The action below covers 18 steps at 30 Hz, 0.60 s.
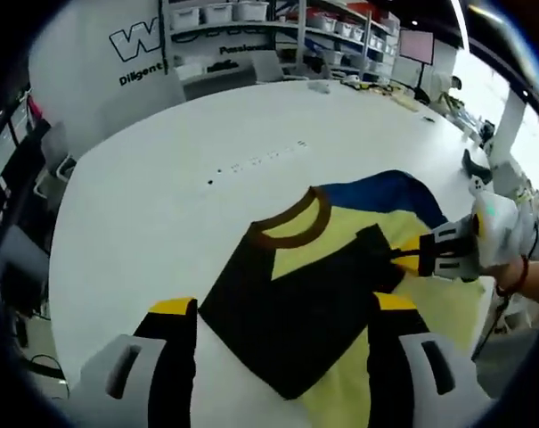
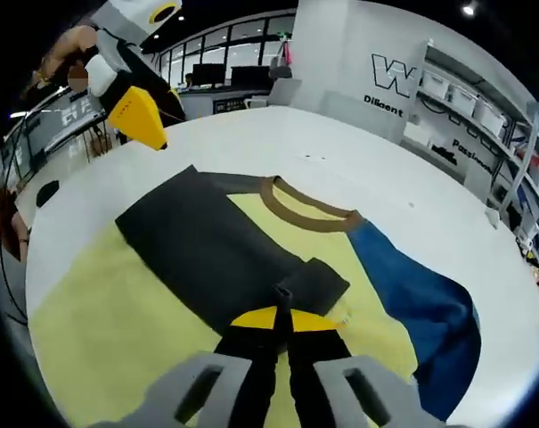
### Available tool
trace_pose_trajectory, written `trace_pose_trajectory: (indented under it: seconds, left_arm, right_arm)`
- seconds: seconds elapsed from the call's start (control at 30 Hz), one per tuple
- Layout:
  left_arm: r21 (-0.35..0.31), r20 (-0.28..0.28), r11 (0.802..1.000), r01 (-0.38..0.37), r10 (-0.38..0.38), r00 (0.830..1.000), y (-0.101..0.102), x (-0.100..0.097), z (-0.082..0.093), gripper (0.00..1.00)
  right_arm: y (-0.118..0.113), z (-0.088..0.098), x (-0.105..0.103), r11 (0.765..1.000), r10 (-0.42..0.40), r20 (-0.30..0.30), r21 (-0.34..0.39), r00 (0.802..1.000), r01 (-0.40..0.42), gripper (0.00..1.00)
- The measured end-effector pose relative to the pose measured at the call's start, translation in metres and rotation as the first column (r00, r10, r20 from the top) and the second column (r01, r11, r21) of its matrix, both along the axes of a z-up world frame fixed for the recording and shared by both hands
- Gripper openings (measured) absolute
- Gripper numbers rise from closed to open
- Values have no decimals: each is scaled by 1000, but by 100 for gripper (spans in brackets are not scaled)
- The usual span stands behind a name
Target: Fold the garment on the visible template until the final outline fits inside the template.
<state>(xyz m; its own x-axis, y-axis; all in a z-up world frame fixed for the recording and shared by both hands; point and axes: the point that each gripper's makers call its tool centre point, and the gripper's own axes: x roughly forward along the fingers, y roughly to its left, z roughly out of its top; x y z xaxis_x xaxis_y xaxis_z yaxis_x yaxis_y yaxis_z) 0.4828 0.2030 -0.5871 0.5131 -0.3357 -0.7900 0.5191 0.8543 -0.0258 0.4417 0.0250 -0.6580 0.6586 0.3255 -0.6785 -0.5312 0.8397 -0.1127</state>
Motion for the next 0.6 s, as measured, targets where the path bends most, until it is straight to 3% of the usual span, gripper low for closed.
trace_pose_trajectory:
  seconds: [0.1, 0.2, 0.37, 0.5, 0.6]
  left_arm:
    - [12, -11, 1000, -11, 11, 1000, 7, -4, -6, 80]
    - [27, -14, 1000, -15, 15, 1000, 13, -9, -7, 79]
    - [7, 13, 1000, -1, 1, 1000, 12, -14, -3, 82]
    - [-5, 21, 1000, 3, -3, 1000, 10, -18, -2, 85]
    - [-1, 18, 1000, 2, -2, 1000, 13, -22, -4, 85]
  right_arm:
    - [-11, 4, -2, 999, -52, -2, -9, 999, 52, 0]
    - [-21, 7, -5, 989, -142, -1, 29, 990, 142, 0]
    - [-38, 6, -11, 942, -308, -35, 130, 951, 310, 0]
    - [-46, -6, -20, 935, -333, -72, 104, 940, 339, 2]
    - [-58, -10, -25, 915, -381, -94, 102, 920, 390, 2]
